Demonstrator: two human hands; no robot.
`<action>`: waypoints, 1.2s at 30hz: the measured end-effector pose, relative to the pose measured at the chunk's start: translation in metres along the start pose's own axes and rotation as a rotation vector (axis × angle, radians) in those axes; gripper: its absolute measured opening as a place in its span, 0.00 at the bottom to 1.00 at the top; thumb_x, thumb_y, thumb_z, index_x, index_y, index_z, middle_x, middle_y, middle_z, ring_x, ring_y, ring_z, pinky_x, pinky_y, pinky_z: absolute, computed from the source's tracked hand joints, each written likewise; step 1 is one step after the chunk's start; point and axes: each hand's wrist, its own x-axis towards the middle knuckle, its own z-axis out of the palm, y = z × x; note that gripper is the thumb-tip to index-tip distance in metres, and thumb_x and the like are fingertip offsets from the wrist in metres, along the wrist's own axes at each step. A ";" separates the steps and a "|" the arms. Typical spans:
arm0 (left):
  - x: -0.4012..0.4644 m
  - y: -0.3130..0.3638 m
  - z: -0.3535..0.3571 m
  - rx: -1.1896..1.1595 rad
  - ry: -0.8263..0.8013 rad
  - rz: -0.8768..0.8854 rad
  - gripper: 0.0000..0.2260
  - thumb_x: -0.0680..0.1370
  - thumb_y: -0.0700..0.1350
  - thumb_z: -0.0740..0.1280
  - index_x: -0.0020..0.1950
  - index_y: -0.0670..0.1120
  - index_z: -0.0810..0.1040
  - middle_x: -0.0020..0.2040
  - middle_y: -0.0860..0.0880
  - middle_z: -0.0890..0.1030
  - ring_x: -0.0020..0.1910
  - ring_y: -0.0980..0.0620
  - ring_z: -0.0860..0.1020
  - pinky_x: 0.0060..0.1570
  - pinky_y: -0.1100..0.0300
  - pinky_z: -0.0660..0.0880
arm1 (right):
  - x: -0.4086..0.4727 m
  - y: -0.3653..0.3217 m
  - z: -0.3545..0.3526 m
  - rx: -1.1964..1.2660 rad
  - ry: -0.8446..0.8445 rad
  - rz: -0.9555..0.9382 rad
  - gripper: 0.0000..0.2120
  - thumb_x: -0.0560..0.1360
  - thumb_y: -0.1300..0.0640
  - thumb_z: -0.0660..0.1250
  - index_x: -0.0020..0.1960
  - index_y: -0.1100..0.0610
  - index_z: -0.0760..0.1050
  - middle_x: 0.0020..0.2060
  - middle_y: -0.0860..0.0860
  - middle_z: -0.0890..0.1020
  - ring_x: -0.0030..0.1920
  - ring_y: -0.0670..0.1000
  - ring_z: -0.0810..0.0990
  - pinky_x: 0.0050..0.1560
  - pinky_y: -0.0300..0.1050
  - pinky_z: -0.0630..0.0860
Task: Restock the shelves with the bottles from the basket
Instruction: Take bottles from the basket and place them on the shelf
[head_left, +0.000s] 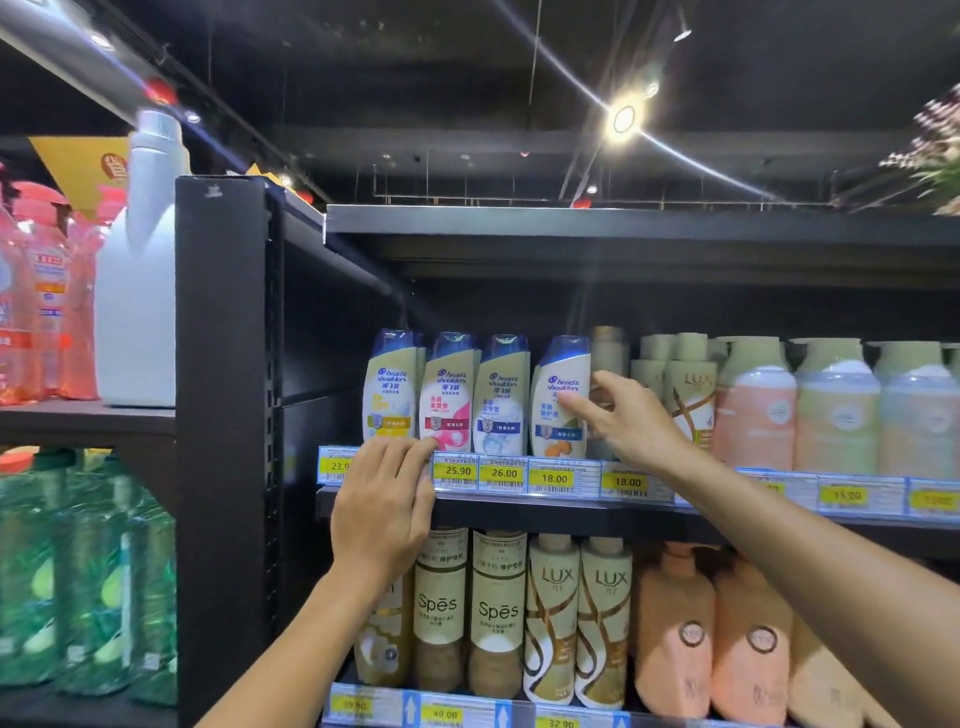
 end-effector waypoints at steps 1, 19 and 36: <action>0.000 0.000 0.000 -0.005 0.000 -0.003 0.16 0.81 0.46 0.57 0.61 0.42 0.81 0.53 0.48 0.81 0.54 0.48 0.75 0.60 0.53 0.71 | -0.002 0.000 0.000 -0.053 -0.025 0.037 0.20 0.75 0.39 0.70 0.58 0.52 0.79 0.50 0.46 0.85 0.48 0.46 0.84 0.52 0.54 0.83; -0.001 0.000 0.000 -0.022 -0.011 -0.028 0.16 0.81 0.46 0.58 0.61 0.43 0.80 0.53 0.49 0.80 0.53 0.49 0.75 0.58 0.53 0.72 | 0.013 -0.004 -0.002 -0.323 -0.111 0.098 0.17 0.75 0.46 0.73 0.49 0.61 0.84 0.33 0.51 0.86 0.36 0.46 0.87 0.50 0.53 0.84; 0.008 -0.004 -0.035 -0.230 -0.281 0.037 0.21 0.84 0.50 0.58 0.77 0.46 0.68 0.76 0.51 0.68 0.75 0.51 0.66 0.76 0.47 0.62 | -0.119 -0.035 -0.004 -0.338 0.011 -0.338 0.22 0.77 0.45 0.70 0.69 0.47 0.73 0.64 0.40 0.79 0.67 0.43 0.74 0.69 0.46 0.71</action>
